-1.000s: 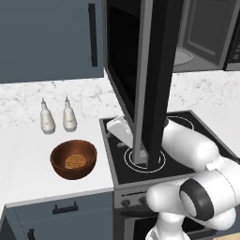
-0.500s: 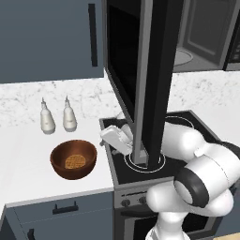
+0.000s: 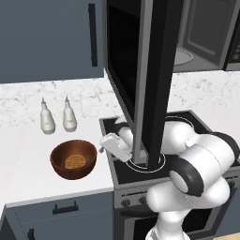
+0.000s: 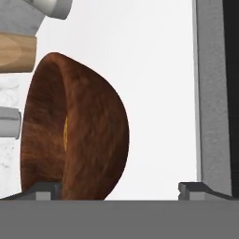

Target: Open the microwave, place the bowl with waffle inside the microwave, then close the microwave door and turn it on.

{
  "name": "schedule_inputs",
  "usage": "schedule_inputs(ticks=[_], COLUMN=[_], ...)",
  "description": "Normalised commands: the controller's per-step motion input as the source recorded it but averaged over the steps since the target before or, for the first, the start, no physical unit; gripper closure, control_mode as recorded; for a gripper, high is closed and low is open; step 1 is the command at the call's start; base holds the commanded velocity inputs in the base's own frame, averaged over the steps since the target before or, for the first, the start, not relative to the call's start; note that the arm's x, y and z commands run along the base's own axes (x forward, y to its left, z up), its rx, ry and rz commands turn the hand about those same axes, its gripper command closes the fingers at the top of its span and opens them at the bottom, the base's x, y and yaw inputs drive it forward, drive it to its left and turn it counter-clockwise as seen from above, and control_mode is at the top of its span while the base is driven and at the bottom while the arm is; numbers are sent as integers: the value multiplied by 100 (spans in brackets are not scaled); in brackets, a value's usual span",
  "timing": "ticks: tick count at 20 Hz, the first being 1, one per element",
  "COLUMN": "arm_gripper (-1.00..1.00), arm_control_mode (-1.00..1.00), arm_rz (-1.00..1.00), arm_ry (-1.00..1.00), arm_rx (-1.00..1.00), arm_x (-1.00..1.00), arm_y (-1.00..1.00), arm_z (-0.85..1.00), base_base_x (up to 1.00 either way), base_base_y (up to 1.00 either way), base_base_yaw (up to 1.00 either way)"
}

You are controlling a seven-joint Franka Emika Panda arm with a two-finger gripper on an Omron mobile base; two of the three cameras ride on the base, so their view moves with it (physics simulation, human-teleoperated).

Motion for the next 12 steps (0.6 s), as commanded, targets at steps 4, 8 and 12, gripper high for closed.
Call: schedule_inputs(ticks=[4, 8, 12], arm_gripper=[-100, -100, -100], arm_control_mode=[-100, -100, -100], arm_rz=[0, 0, 0], arm_ry=[8, 3, 0], arm_rx=[0, 0, 0], arm_x=[15, 6, 0], arm_y=[28, 29, 17], arm_z=[-1, 2, 5], base_base_x=[0, 0, 0], base_base_y=[0, 0, 0], base_base_yaw=[0, 0, 0])
